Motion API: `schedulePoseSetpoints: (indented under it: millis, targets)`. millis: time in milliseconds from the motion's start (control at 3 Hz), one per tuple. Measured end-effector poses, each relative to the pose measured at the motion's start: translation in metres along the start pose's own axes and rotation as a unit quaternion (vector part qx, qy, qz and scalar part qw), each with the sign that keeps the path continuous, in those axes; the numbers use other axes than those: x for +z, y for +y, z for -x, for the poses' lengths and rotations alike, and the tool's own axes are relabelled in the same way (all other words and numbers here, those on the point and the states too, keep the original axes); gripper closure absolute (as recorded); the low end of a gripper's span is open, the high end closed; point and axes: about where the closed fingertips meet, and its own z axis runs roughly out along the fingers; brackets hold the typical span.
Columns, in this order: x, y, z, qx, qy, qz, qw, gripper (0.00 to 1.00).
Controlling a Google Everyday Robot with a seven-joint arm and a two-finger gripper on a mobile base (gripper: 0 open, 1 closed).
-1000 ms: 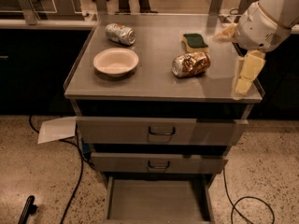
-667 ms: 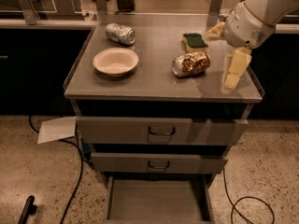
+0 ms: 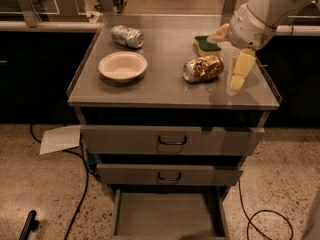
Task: Place orange can into bottom drawer
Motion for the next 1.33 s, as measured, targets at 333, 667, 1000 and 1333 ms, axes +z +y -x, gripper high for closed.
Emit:
schedulePoseSetpoints:
  millis: [333,667,1000,1333]
  targets:
    - [0.004,0.002,-0.001,0.008,-0.002,-0.004,1.0,0.0]
    - [0.011,0.001,-0.014,0.024,-0.015,-0.016,0.9995,0.0]
    - [0.022,-0.011,-0.018,0.013,-0.024,-0.011,0.9996,0.0]
    - [0.032,-0.029,-0.017,-0.009,-0.033,-0.004,0.9994,0.0]
